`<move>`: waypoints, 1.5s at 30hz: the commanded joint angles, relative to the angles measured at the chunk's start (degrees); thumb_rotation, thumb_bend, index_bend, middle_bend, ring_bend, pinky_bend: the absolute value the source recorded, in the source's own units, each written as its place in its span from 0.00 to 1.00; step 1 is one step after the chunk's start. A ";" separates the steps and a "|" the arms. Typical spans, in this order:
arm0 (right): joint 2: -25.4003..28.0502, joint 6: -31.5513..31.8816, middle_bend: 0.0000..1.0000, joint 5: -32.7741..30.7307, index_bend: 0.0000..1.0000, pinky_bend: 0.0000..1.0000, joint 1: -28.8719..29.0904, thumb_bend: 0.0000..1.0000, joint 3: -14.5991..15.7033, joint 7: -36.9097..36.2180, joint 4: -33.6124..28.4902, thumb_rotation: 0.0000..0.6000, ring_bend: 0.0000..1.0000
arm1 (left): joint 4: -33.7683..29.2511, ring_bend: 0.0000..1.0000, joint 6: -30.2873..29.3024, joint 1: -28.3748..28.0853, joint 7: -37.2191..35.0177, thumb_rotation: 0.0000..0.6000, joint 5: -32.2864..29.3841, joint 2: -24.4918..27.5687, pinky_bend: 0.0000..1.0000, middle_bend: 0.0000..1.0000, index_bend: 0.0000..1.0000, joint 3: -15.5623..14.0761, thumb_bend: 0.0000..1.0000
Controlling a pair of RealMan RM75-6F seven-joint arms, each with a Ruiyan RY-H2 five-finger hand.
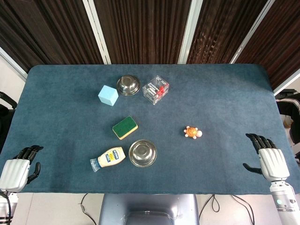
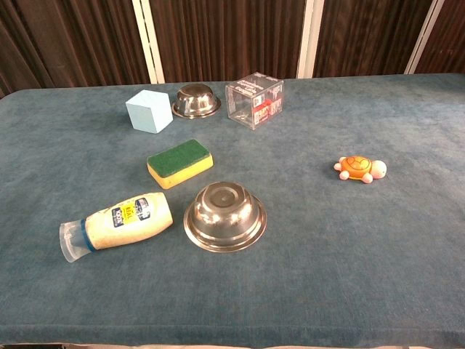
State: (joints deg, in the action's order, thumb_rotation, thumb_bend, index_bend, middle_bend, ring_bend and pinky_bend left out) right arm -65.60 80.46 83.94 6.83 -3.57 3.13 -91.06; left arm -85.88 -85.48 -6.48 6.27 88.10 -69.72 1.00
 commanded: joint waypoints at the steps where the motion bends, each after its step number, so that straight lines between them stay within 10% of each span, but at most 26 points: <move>1: 0.00 -0.08 0.26 -0.40 0.31 0.32 -0.08 0.05 -0.10 0.07 -0.12 1.00 0.21 | -0.12 0.22 0.24 -0.06 0.05 1.00 -0.08 0.07 0.55 0.21 0.23 -0.03 0.56; 8: 0.16 -1.11 0.26 -0.73 0.35 0.34 0.42 0.05 -0.21 -0.63 -0.35 1.00 0.25 | -0.05 0.22 0.23 -0.23 -0.55 1.00 0.29 0.25 0.55 0.21 0.23 0.06 0.56; 15: -3.19 0.15 0.32 -0.46 0.43 0.70 1.34 0.05 -1.90 -3.17 3.94 1.00 0.68 | 0.61 0.22 0.62 -0.43 -1.95 1.00 0.19 0.12 0.55 0.21 0.23 0.16 0.56; 21: -6.95 -8.24 0.34 -3.80 0.48 0.84 7.58 0.05 -4.93 -2.71 9.14 1.00 0.85 | 0.56 0.22 0.34 -0.50 -1.17 1.00 0.99 -0.12 0.55 0.21 0.23 -0.09 0.56; 45: -26.37 -23.63 0.41 -8.29 0.57 0.93 22.73 0.15 -7.82 -5.41 30.31 1.00 0.93 | 0.88 0.24 0.09 -0.18 -2.53 1.00 0.29 -0.03 0.55 0.21 0.24 0.22 0.56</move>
State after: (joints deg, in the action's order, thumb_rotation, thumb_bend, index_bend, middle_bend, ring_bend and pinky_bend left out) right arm -91.22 57.21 75.92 29.10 -11.40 -2.42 -61.46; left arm -85.02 -85.37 -6.68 3.78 88.40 -69.75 1.20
